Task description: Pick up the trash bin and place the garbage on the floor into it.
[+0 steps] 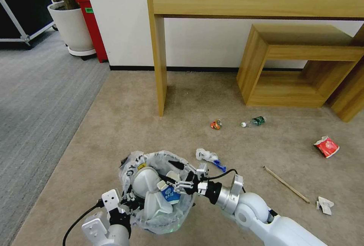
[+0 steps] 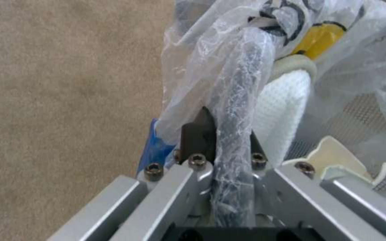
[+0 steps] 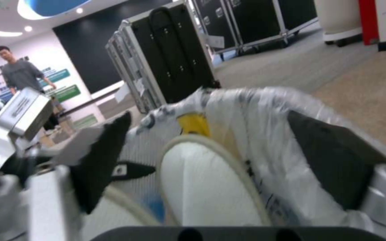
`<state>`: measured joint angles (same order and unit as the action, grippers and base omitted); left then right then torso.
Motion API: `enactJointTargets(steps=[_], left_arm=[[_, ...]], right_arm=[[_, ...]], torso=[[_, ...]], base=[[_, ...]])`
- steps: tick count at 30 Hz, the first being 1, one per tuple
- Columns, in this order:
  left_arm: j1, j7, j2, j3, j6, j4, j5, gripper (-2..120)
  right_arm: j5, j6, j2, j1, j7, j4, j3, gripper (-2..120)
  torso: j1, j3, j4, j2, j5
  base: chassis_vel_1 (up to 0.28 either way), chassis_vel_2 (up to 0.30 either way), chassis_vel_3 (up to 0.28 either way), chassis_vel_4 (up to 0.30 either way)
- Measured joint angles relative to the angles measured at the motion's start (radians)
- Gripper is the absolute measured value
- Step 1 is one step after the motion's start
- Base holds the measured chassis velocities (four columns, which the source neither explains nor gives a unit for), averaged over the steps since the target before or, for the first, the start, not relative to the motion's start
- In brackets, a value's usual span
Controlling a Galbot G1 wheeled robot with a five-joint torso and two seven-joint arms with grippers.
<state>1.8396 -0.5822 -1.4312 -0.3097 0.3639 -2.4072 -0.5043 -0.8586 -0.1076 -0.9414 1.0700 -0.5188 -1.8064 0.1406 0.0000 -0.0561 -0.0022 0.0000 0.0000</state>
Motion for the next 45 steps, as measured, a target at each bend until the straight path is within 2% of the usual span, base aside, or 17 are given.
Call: enactJointTargets(steps=[2, 7, 15, 17, 18, 22, 23, 25, 26, 27, 29, 32, 37, 41, 45], left_arm=[[-0.001, 0.0, 0.002, 0.0, 0.0, 0.002, 0.0, 0], [0.0, 0.002, 0.005, 0.001, 0.0, 0.003, -0.001, 0], [-0.003, 0.007, 0.023, 0.001, 0.0, 0.006, -0.003, 0], [-0.006, 0.017, 0.031, -0.007, -0.002, 0.006, -0.003, 0], [-0.006, 0.017, 0.031, -0.007, -0.002, 0.006, -0.003, 0], [-0.007, 0.026, 0.049, -0.025, -0.002, -0.002, -0.011, 0], [-0.007, 0.026, 0.049, -0.025, -0.002, -0.002, -0.011, 0], [-0.008, 0.03, 0.063, -0.04, 0.0, -0.01, -0.026, 0], [-0.008, 0.03, 0.063, -0.04, 0.0, -0.01, -0.026, 0], [-0.01, 0.03, 0.073, -0.05, 0.0, -0.016, -0.038, 0], [-0.011, 0.03, 0.078, -0.057, 0.001, -0.022, -0.045, 0], [-0.014, 0.024, 0.093, -0.071, 0.001, -0.034, -0.07, 0], [-0.022, 0.013, 0.111, -0.085, 0.003, -0.038, -0.103, 0], [-0.034, -0.015, 0.129, -0.108, 0.01, -0.056, -0.161, 0], [-0.035, -0.025, 0.136, -0.117, 0.014, -0.064, -0.18, 0]], right_arm=[[-0.01, 0.001, -0.002, -0.005, 0.006, -0.002, -0.012, 99], [-0.034, 0.002, -0.003, -0.006, 0.007, -0.017, -0.045, 100], [-0.074, 0.008, 0.001, -0.007, 0.016, -0.052, -0.207, 100], [-0.025, 0.036, -0.002, 0.003, 0.126, -0.058, -0.274, 100], [-0.025, 0.036, -0.002, 0.003, 0.126, -0.058, -0.274, 100], [0.166, 0.085, -0.027, 0.055, 0.405, -0.061, -0.386, 100], [0.166, 0.085, -0.027, 0.055, 0.405, -0.061, -0.386, 100], [0.236, 0.086, -0.054, 0.103, 0.503, -0.058, -0.444, 100], [0.236, 0.086, -0.054, 0.103, 0.503, -0.058, -0.444, 100], [0.277, 0.097, -0.067, 0.139, 0.547, -0.062, -0.483, 100], [0.311, 0.101, -0.076, 0.164, 0.567, -0.067, -0.51, 100], [0.453, 0.068, -0.115, 0.234, 0.602, -0.078, -0.6, 100], [0.578, 0.066, -0.163, 0.3, 0.601, -0.105, -0.692, 100], [0.606, 0.068, -0.216, 0.329, 0.613, -0.084, -0.713, 100], [0.599, 0.079, -0.234, 0.336, 0.641, -0.075, -0.715, 100]], torso=[[0.0, 0.0, 0.0, 0.0, 0.0], [0.0, 0.0, 0.0, 0.0, 0.0], [0.0, 0.0, 0.0001, 0.0, 0.0], [0.0, 0.0, 0.0001, 0.0, 0.0], [0.0, 0.0, 0.0001, 0.0, 0.0], [0.0, 0.0, 0.0001, 0.0, 0.0], [0.0, 0.0, 0.0001, 0.0, 0.0], [0.0, 0.0, 0.0002, 0.0, 0.0003], [0.0, 0.0, 0.0002, 0.0, 0.0003], [0.0, 0.0, 0.0, 0.0, 0.0002], [0.0, 0.0, -0.0002, 0.0, 0.0], [0.0, 0.0, 0.0, 0.0, 0.0001], [0.0, 0.0, -0.0001, 0.0, -0.0003], [0.0, 0.0, 0.0, 0.0, 0.0001], [0.0, 0.0, 0.0, 0.0, -0.0004]], base=[[0.0, 0.0, 0.0, 0.0], [0.0, 0.0, 0.0, 0.0], [0.0, 0.0, 0.0, 0.0], [0.0, 0.0, 0.0, 0.0], [0.0, 0.0, 0.0, 0.0], [0.0, 0.0, 0.0, 0.0], [0.0, 0.0, 0.0, 0.0], [0.0, 0.0, 0.0, 0.0], [0.0, 0.0, 0.0, 0.0], [0.0, 0.0, 0.0, 0.0], [0.0, 0.0, 0.0, 0.0], [0.0, 0.0, 0.0, 0.0], [0.0, 0.0, 0.0, 0.0], [0.0, 0.0, 0.0, 0.0], [0.0, 0.0, 0.0, 0.0]])
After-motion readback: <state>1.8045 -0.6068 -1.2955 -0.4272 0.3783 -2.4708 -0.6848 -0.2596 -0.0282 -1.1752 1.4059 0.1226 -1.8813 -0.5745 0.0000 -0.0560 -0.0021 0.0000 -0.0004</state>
